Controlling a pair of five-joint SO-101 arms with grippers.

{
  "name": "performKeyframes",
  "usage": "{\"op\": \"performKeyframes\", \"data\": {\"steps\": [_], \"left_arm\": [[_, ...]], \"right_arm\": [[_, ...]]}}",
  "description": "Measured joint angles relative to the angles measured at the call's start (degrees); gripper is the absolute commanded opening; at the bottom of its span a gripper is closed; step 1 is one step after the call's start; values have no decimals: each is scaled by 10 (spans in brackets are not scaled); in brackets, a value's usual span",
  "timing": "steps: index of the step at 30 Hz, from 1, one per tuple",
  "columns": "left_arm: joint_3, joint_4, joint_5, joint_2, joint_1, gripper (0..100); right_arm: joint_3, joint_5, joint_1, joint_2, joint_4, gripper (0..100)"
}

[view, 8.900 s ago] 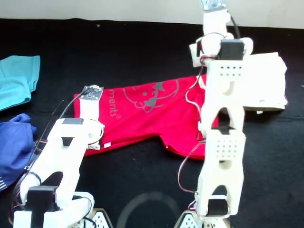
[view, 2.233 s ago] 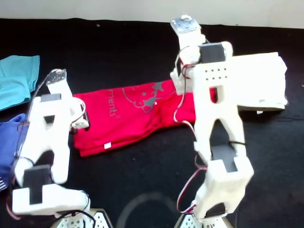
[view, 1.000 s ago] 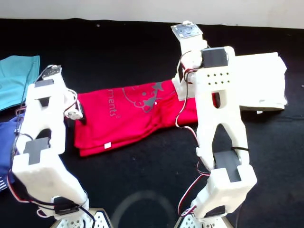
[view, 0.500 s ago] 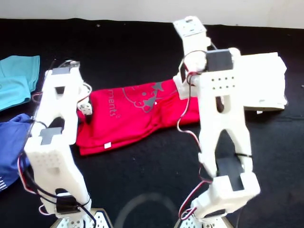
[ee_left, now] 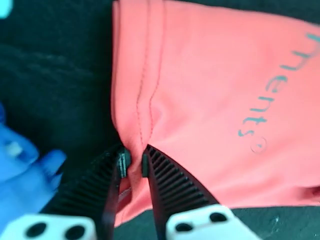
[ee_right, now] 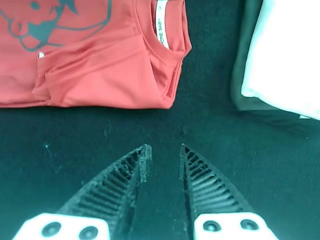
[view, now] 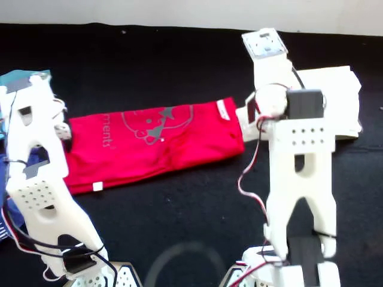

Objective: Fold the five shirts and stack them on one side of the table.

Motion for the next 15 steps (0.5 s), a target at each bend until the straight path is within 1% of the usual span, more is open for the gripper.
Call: {"op": "performKeyframes", "data": {"steps": [3,7,11,15], "left_arm": [[-35,35,-5,0,4,10],[-75,89,-4,0,25,10],[-84,102,-4,-6,77,10],[-84,104,3,-55,154,10]], "right_arm": [[63,0,9,-59,-14,98],[206,1,57,-136,-83,98],[389,1,124,-203,-181,98],[570,39,190,-266,-274,98]]}}
